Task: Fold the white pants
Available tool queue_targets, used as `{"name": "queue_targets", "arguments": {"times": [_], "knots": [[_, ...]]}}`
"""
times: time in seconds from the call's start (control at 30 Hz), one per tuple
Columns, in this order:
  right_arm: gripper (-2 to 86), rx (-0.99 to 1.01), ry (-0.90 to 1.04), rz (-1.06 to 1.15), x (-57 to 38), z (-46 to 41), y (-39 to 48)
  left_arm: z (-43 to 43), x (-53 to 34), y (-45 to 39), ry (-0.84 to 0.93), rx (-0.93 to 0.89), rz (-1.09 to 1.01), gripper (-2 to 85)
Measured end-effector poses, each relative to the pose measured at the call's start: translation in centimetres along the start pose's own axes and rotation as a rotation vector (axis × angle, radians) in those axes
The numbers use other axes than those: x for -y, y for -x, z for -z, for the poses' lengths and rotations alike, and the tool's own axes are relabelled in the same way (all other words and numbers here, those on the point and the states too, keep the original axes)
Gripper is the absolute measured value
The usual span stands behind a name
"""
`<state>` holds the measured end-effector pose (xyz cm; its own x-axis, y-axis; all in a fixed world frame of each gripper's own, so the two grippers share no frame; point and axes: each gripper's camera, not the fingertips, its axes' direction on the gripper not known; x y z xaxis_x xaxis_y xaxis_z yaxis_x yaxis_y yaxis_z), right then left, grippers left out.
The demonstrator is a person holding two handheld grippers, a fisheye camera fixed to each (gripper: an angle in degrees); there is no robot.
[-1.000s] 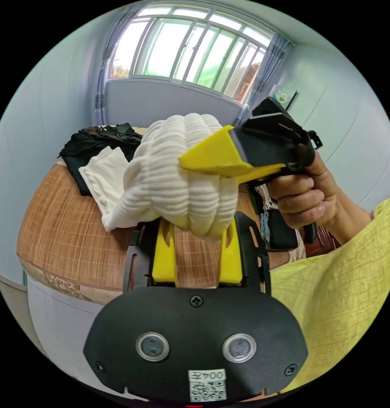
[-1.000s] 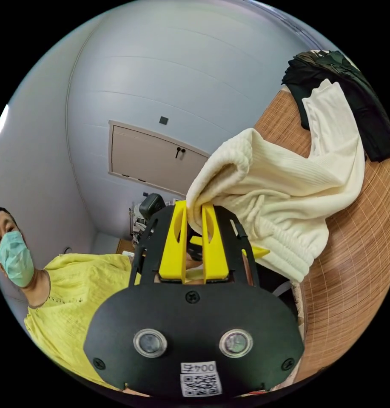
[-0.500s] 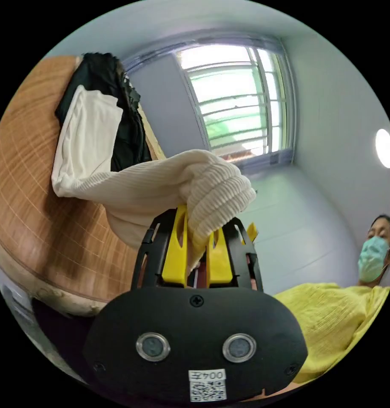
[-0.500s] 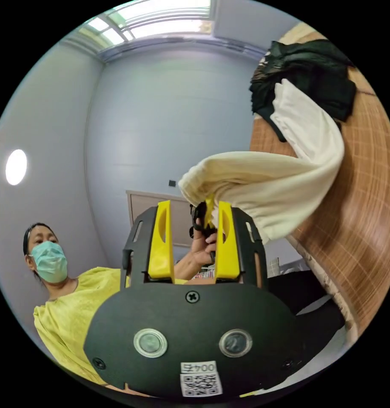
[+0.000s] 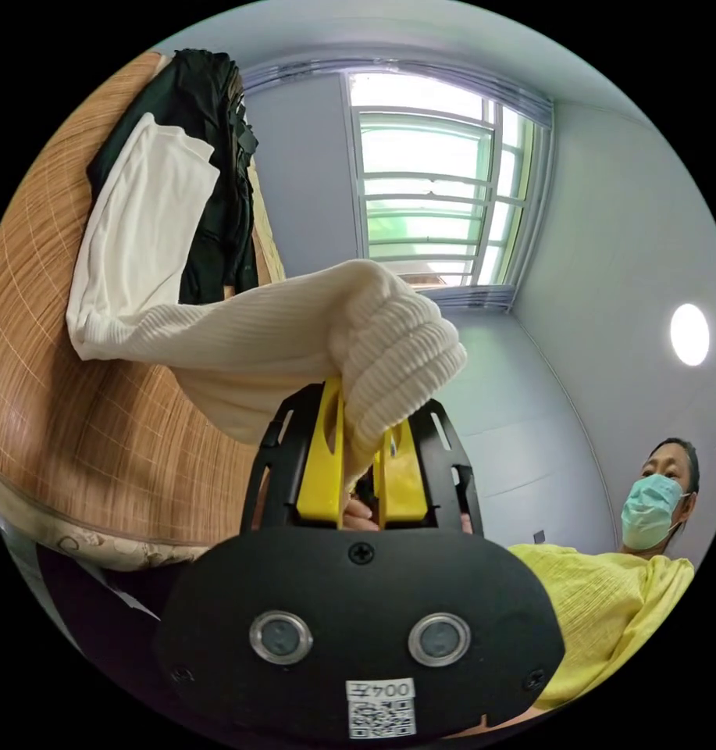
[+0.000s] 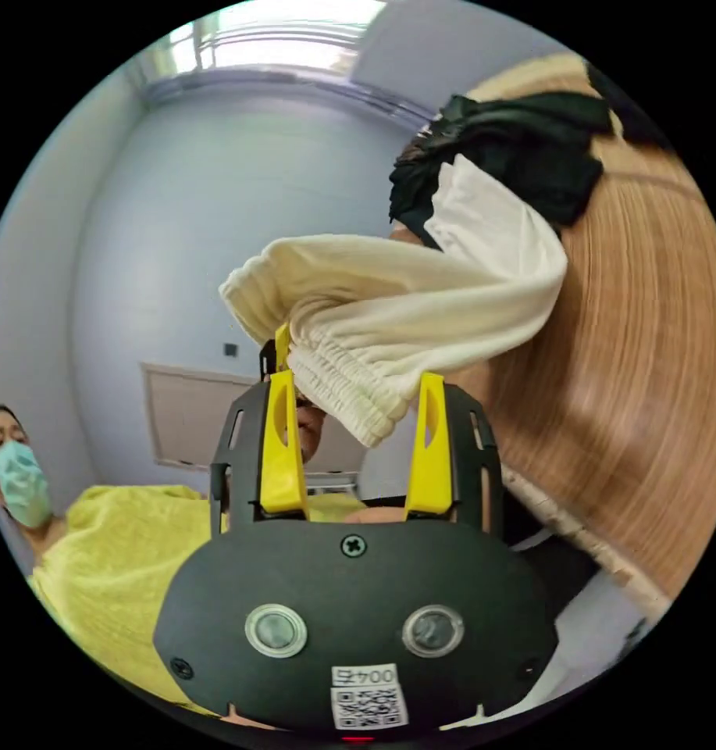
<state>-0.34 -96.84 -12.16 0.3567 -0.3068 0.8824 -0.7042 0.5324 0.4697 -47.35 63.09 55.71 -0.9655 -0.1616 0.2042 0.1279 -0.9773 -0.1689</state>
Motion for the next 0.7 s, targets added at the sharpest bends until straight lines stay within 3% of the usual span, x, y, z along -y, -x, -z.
{"name": "queue_targets", "arguments": {"times": [0.1, 0.17, 0.27, 0.53, 0.6, 0.7], "knots": [[17.8, -0.280, 0.021, 0.217, 0.4, -3.2, 4.3, 1.0, 1.2, 0.6, 0.003, -0.006, 0.004, 4.7], [16.4, -0.417, -0.062, 0.352, -0.1, -4.6, 7.4, 1.7, 1.9, 0.8, 0.040, 0.021, -0.003, 4.8], [16.3, -0.469, -0.097, 0.476, -0.7, -7.1, 9.6, 2.4, 2.5, 1.1, 0.088, 0.058, -0.021, 4.8], [21.1, -0.829, 0.144, 0.813, -1.1, -21.8, 13.5, 2.4, 3.7, 1.1, 0.271, 0.094, -0.086, 4.9], [20.0, -0.878, 0.163, 0.892, -1.1, -24.1, 14.4, 2.4, 3.8, 1.2, 0.315, 0.098, -0.100, 4.9], [9.7, -0.820, 0.253, 1.021, -1.4, -27.4, 15.8, 2.5, 3.6, 1.4, 0.380, 0.107, -0.134, 5.2]]}}
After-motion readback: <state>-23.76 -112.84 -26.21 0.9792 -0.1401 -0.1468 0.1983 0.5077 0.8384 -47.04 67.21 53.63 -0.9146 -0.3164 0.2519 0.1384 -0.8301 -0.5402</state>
